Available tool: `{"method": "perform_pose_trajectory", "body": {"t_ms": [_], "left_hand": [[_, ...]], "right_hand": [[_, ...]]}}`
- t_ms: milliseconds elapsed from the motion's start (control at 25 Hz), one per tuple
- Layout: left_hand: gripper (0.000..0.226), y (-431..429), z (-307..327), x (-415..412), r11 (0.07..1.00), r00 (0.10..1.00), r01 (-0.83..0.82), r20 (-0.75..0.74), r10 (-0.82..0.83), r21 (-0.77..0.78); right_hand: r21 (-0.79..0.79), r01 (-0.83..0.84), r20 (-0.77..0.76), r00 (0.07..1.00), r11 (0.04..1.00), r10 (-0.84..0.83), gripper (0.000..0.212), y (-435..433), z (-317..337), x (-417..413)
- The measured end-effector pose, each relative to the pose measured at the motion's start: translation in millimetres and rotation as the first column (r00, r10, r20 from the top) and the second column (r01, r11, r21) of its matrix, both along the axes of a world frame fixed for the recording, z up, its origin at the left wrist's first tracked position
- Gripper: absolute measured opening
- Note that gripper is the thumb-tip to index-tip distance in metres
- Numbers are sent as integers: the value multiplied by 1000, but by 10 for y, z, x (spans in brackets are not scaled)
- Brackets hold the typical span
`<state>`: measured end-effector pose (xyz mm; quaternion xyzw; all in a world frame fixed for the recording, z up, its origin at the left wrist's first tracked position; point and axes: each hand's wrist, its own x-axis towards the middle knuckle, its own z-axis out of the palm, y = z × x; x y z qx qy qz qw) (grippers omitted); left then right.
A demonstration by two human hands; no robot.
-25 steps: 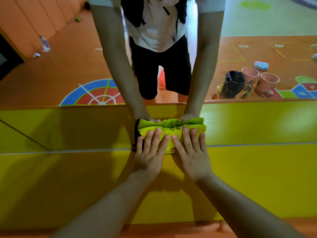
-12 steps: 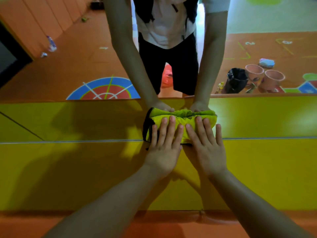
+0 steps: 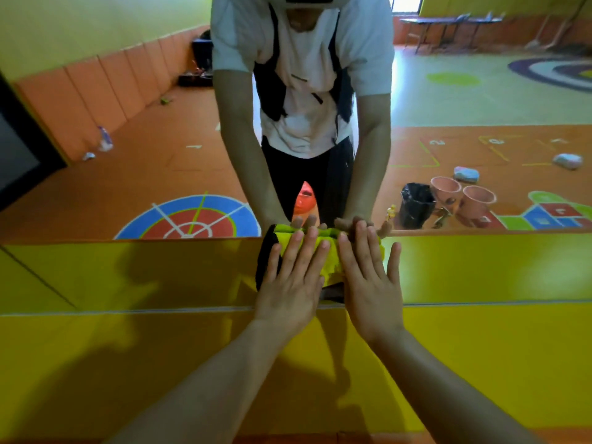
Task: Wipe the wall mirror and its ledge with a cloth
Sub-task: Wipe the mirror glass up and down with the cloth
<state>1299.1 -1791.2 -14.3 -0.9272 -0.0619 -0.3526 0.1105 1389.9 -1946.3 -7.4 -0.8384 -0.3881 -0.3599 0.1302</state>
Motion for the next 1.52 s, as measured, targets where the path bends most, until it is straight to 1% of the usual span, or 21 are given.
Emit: {"method": "perform_pose_trajectory", "body": {"t_ms": [120,240,280,360,400,480,560,640,760,880,1000,1120,1160,1280,1360,1520], "left_hand": [[78,131,41,-128,992,999,39,-20,-37,122],[79,227,-85,-121,986,1000,28,-6,-28,166],[81,231,-143,-84,985,1000,22,0,-23,170],[83,245,-299,-29,984,999,39,9,-41,171],[85,285,-393,-24,980,998,56,14,-60,189],[85,425,-549,-46,951,993,92,37,-108,294],[86,580,-555,-31,924,984,145,48,-173,354],[89,662,-542,3,911,974,181,64,-219,371],[87,667,-585,57,898,977,133,98,-190,419],[83,618,-472,62,905,978,84,142,-156,416],[80,575,68,84,913,978,52,164,-129,406],[80,570,834,109,899,977,27,179,-116,436],[79,576,1150,128,890,976,17,185,-113,456],[77,573,2136,166,898,969,16,216,-123,439],[76,548,2844,194,898,959,21,245,-142,439],[81,514,4185,259,888,948,11,279,-156,459]], "right_hand": [[-19,-81,-12,997,997,81,79,-55,107,-104],[-114,-235,25,971,965,239,70,-109,-162,-281],[-151,-260,29,963,954,267,67,-130,-325,-345],[-185,-247,11,967,951,254,63,-168,-659,-420],[-167,-222,-5,974,961,225,63,-166,-786,-406],[-97,-161,-26,987,982,159,62,-106,-931,-318],[-76,-113,1,994,991,113,64,-16,-918,-179],[-111,-91,42,995,990,96,71,11,-906,-54],[-153,-68,93,992,986,83,76,12,-901,45],[-163,-94,158,980,982,120,74,-17,-630,117],[-131,-84,225,968,988,112,70,-10,-102,186],[-87,-103,268,955,991,122,73,-2,635,269],[-75,-113,289,948,991,130,71,11,945,301],[-42,-136,341,929,990,142,63,54,1921,376],[-12,-152,385,911,988,145,64,64,2624,420],[37,-177,480,866,983,138,68,47,3941,494]]}}
